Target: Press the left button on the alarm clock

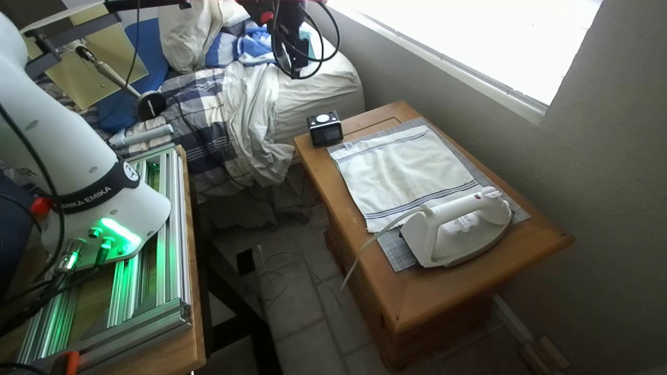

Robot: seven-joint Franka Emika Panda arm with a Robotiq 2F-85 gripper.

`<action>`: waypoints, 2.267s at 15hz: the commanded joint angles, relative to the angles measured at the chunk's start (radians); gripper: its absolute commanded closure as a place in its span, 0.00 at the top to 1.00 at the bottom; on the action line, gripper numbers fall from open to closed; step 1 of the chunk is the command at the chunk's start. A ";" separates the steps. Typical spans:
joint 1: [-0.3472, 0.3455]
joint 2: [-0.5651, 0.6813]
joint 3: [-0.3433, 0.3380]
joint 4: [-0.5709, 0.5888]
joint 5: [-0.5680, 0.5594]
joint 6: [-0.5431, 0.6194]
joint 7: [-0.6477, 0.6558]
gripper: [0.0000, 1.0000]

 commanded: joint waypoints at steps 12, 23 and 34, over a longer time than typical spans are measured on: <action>-0.022 0.055 0.032 0.018 -0.004 0.016 0.003 1.00; -0.037 0.355 0.078 0.167 0.004 0.133 -0.016 0.31; -0.088 0.537 0.089 0.303 -0.023 0.130 -0.008 0.00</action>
